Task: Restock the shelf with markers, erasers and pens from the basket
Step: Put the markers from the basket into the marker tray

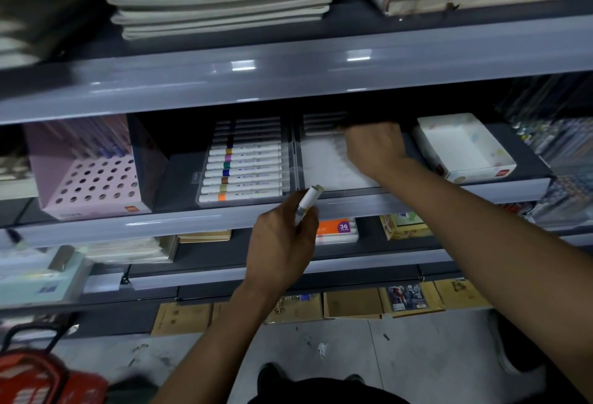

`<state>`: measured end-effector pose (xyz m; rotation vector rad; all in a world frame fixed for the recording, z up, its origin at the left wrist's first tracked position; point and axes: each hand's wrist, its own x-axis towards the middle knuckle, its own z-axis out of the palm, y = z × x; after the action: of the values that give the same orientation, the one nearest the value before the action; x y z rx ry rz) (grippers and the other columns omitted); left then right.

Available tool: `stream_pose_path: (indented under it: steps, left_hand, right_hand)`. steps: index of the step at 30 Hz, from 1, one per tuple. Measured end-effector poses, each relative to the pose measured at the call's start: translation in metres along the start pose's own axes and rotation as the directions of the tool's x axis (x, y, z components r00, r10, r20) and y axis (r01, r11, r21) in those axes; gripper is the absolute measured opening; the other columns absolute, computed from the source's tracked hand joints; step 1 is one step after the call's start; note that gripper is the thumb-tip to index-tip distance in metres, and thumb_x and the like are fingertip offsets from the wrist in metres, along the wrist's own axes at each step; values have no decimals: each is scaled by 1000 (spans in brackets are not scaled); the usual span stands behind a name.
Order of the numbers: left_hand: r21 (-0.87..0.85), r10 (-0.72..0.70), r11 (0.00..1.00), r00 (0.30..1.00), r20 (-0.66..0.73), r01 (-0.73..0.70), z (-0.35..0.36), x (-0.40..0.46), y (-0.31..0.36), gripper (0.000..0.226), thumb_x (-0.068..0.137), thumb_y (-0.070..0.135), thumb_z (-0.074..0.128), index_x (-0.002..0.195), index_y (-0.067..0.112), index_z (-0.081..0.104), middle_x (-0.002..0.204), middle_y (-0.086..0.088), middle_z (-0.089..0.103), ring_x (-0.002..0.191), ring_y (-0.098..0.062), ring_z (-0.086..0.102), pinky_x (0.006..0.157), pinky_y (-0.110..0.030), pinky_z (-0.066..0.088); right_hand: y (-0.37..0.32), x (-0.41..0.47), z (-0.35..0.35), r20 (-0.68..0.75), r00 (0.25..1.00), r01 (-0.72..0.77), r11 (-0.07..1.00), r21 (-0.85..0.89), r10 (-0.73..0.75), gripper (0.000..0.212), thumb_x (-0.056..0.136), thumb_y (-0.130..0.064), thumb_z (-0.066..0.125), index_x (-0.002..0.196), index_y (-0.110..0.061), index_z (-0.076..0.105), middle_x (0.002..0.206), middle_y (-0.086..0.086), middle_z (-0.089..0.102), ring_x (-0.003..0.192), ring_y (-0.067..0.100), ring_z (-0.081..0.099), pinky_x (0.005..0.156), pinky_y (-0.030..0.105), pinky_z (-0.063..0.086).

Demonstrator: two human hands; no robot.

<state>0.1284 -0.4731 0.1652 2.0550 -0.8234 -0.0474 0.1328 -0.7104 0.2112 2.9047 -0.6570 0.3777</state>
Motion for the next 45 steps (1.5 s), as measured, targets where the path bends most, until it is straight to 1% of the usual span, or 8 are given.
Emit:
stream_pose_path:
  steps: [8, 12, 18, 23, 28, 33, 40, 45]
  left_hand:
    - [-717, -173, 631, 954, 244, 297, -15, 4, 20, 15, 109, 24, 50, 100, 15, 42, 83, -15, 45, 48, -12, 37, 44, -26, 34]
    - [-757, -145, 581, 954, 263, 297, -20, 7, 24, 30, 106, 34, 50, 110, 4, 50, 81, -8, 57, 44, -24, 46, 42, -28, 40]
    - [-739, -111, 576, 930, 351, 348, -24, 9, 25, 36, 106, 36, 46, 109, 3, 60, 74, -13, 67, 55, -29, 63, 51, -34, 54]
    - [-751, -121, 558, 930, 346, 352, -24, 11, 25, 35, 103, 38, 45, 114, 13, 66, 85, -12, 71, 51, -24, 60, 46, -31, 51]
    - [-711, -137, 616, 935, 327, 339, -25, 8, 21, 27, 106, 28, 52, 98, 5, 63, 60, 1, 52, 42, -11, 28, 39, -21, 27]
    - [-628, -191, 731, 963, 188, 268, -24, 10, 19, 23, 106, 20, 58, 96, 2, 67, 52, 13, 55, 42, -5, 37, 43, -18, 32]
    - [-512, -191, 842, 982, 18, 173, -21, 17, 9, 19, 102, 24, 66, 93, 10, 76, 57, 21, 62, 55, 5, 56, 55, -7, 40]
    - [-474, -133, 872, 991, 8, 120, -19, 20, 5, 18, 101, 27, 65, 91, 18, 77, 67, 18, 70, 62, 4, 60, 61, -10, 43]
  right_hand:
    - [-3, -29, -16, -118, 989, -43, 936, 349, 90, 19, 96, -20, 57, 95, -9, 73, 87, 15, 70, 79, 35, 67, 59, 31, 44]
    - [-28, -63, -29, -171, 984, 73, 744, 664, 55, 15, 97, -19, 63, 106, -15, 75, 103, 3, 70, 90, 18, 66, 80, 40, 57]
    - [-54, -87, -38, 57, 994, -20, 366, 930, -91, 32, 101, -45, 59, 87, -17, 66, 72, 8, 62, 67, 21, 62, 65, 40, 52]
    - [-47, -84, -42, 100, 984, -127, 188, 974, 145, 40, 98, -34, 69, 67, -12, 56, 61, 9, 41, 58, 18, 40, 60, 33, 37]
    - [-38, -81, -40, 91, 943, -183, 269, 945, 321, 44, 94, -47, 70, 62, -26, 48, 54, -13, 41, 53, 4, 39, 54, 21, 36]
    - [-32, -87, -35, -19, 955, -112, 416, 902, 297, 19, 95, -39, 71, 95, -21, 66, 80, -14, 63, 70, 3, 58, 63, 15, 46]
    - [-25, -98, -39, -269, 962, 217, 731, 647, -49, 29, 91, -23, 75, 120, -18, 73, 134, 5, 50, 131, 23, 49, 106, 41, 46]
    - [-27, -96, -41, -334, 915, 364, 822, 437, -228, 21, 94, -16, 73, 115, -14, 74, 126, 7, 58, 121, 27, 52, 92, 41, 50]
